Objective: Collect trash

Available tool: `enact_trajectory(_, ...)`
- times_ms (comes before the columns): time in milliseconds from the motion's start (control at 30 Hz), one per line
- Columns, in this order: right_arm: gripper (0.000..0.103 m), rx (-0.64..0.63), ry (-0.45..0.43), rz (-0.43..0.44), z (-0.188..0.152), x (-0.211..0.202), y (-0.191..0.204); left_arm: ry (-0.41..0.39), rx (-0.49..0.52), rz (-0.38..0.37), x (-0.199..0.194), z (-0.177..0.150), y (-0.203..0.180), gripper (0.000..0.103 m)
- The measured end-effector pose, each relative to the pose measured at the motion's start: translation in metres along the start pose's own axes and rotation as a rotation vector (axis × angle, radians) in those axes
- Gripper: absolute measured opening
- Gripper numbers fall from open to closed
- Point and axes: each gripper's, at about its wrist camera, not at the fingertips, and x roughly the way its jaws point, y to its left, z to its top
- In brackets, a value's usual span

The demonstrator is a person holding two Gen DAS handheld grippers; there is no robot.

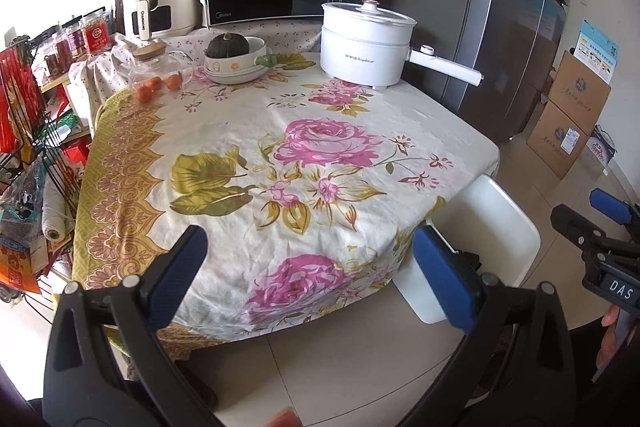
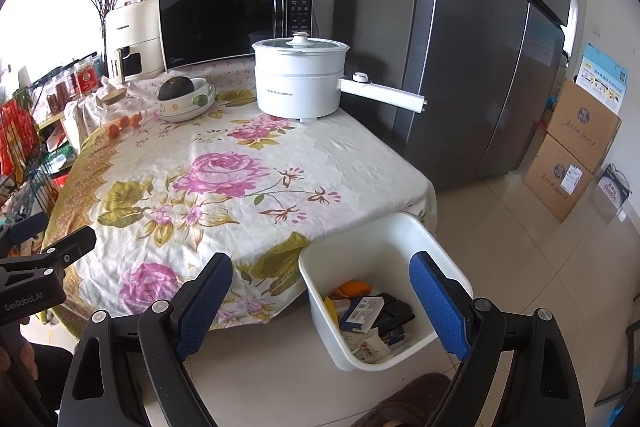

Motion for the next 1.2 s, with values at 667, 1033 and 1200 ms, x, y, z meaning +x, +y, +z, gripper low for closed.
enact_trajectory(667,0.092,0.01,0.012,0.005,-0.002,0.0037,-0.0008,-0.009,0.008,-0.02,-0.0039,-0.0011,-0.0022,0.102)
enact_trajectory(1033,0.092,0.006,0.014,0.006,-0.0022,0.0047,-0.0031,-0.012,0.022,-0.022,-0.0052,-0.0017,-0.0051,0.102)
enact_trajectory(1200,0.092,0.008,0.015,0.008,-0.0021,0.0051,-0.0027,-0.007,0.028,-0.024,-0.005,-0.0022,-0.0066,0.102)
